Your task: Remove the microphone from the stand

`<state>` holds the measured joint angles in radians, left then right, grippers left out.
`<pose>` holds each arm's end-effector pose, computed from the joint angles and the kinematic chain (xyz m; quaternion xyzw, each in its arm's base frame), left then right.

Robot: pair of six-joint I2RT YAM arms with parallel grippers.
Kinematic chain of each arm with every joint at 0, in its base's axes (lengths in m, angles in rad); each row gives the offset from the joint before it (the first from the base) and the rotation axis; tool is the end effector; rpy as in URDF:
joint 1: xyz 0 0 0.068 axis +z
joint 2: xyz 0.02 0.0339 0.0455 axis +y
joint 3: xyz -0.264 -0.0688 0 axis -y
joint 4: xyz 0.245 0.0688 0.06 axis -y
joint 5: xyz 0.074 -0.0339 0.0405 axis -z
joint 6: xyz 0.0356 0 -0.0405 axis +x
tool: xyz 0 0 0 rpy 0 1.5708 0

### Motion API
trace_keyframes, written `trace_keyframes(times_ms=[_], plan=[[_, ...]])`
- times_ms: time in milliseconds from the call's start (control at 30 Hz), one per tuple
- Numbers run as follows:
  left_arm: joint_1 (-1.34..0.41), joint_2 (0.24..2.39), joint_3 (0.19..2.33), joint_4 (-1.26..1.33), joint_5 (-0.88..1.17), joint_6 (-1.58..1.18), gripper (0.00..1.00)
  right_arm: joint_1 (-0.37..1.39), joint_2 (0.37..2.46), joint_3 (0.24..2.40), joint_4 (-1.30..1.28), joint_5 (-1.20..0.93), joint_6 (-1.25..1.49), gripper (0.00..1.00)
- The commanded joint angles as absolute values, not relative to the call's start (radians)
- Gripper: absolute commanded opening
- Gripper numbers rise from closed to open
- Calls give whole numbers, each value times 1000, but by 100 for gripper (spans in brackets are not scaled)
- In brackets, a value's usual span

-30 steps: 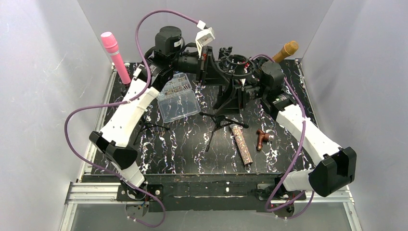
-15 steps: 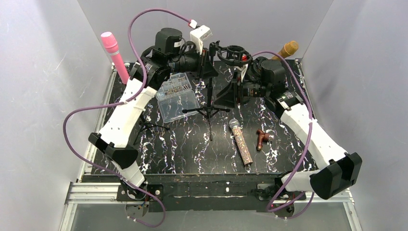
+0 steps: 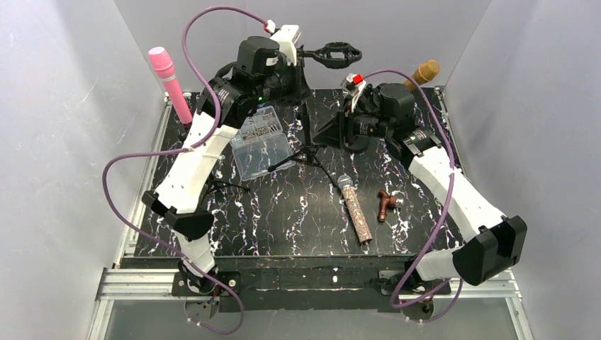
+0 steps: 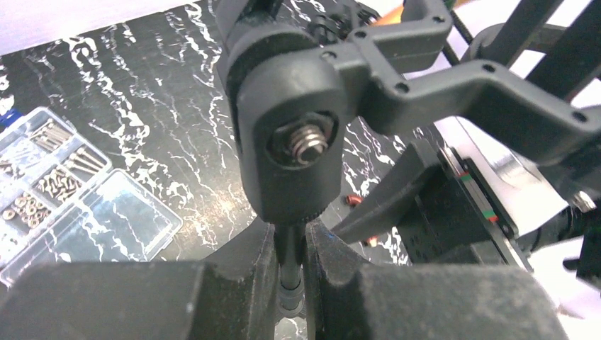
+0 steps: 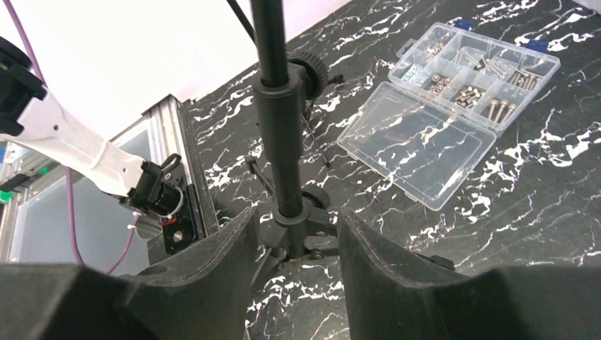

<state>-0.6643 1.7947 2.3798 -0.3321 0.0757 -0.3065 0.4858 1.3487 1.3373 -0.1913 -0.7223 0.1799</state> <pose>0.2784 -0.2214 0.5836 0.1383 0.5967 -0.3891 0.6880 0.2598 0.1638 0.4079 -0.3311 0.6825 0.4520 0.4692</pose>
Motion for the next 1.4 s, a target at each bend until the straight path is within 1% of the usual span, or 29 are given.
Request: trace_keyframes(times_ms=[0,200,400,633,667,733,767,800,833,867,900,967,1000,1067,1100,1200,1233,1367], plan=[[-671,1796,2487,-336,-82,-428,0,491,1377,1369,-16,-780,270,52],[-671,1793,2494,-374,-108,-503,0,497,1426,1369,101,-805,293,52],[-673,1796,2510,-394,-96,-548,0,512,1467,1401,91,-786,259,54],[-673,1813,2536,-385,-128,-541,0,552,1479,1375,89,-787,241,51],[-673,1813,2538,-386,-130,-545,0,556,1478,1369,90,-784,238,48],[-672,1815,2537,-394,-129,-551,0,558,1477,1359,91,-775,230,39],[-672,1814,2535,-395,-129,-552,0,557,1475,1355,87,-768,222,28],[-673,1811,2532,-400,-129,-550,0,557,1472,1356,75,-762,210,22],[-673,1807,2525,-402,-131,-547,0,557,1468,1359,61,-755,198,10],[-672,1801,2520,-403,-130,-538,0,556,1462,1363,45,-750,184,4],[-672,1796,2514,-401,-124,-524,0,555,1456,1368,28,-747,171,1],[-671,1786,2496,-391,-91,-483,0,552,1442,1383,3,-747,158,1],[-670,1777,2483,-380,-43,-457,7,548,1434,1390,-13,-756,157,1],[-662,1753,2433,-343,100,-386,33,534,1418,1405,-41,-798,164,1],[-656,1738,2404,-332,167,-354,50,526,1409,1407,-40,-826,173,1],[-633,1682,2331,-333,364,-221,94,500,1386,1416,-26,-934,215,1],[-627,1663,2307,-343,414,-177,98,496,1380,1421,-29,-970,219,1],[-589,1588,2204,-377,637,-15,98,486,1361,1431,-41,-1083,240,1]])
